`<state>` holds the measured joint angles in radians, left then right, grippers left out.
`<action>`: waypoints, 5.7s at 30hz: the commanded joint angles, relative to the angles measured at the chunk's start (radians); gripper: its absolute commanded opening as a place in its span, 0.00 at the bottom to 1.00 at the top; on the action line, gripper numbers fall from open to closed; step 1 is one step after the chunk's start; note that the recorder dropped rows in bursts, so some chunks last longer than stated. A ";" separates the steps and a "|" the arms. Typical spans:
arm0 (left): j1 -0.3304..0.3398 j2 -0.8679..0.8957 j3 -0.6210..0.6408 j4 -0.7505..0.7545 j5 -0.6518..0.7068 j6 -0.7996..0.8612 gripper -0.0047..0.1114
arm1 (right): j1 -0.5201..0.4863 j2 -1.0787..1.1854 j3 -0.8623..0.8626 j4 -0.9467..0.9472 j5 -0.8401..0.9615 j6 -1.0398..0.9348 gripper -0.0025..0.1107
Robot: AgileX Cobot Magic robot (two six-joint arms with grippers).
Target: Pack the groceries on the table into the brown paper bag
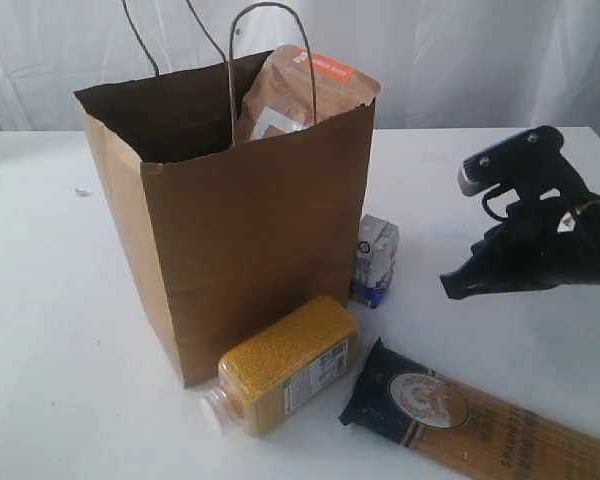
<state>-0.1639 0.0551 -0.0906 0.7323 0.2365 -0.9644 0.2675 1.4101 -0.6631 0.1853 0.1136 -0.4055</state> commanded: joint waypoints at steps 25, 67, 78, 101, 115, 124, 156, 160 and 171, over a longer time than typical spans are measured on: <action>0.002 -0.007 0.001 0.012 -0.001 0.000 0.04 | 0.191 -0.110 0.246 -0.317 -0.320 0.150 0.02; 0.002 -0.007 0.001 0.012 -0.003 0.000 0.04 | 0.161 0.080 0.188 -0.347 -0.451 0.405 0.38; 0.002 -0.007 0.001 0.012 -0.003 0.000 0.04 | 0.161 0.069 0.186 -0.336 -0.475 0.387 0.46; 0.002 -0.007 0.001 0.012 -0.003 0.000 0.04 | 0.161 0.206 -0.025 -0.380 -0.231 0.092 0.79; 0.002 -0.007 0.001 0.012 -0.003 0.000 0.04 | 0.161 0.280 -0.205 -0.453 -0.105 0.075 0.79; 0.002 -0.007 0.001 0.012 -0.003 0.000 0.04 | 0.161 0.344 -0.225 -0.453 -0.106 0.030 0.79; 0.002 -0.007 0.001 0.012 -0.003 0.000 0.04 | 0.161 0.192 -0.220 -0.445 0.224 0.123 0.02; 0.002 -0.007 0.001 0.012 -0.003 0.000 0.04 | 0.161 0.192 -0.220 -0.442 0.193 0.125 0.03; 0.002 -0.007 0.001 0.012 -0.003 0.000 0.04 | 0.141 0.224 -0.256 -0.440 0.256 0.491 0.56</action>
<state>-0.1639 0.0551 -0.0906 0.7323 0.2365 -0.9644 0.4310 1.6181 -0.8894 -0.2589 0.3239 -0.0458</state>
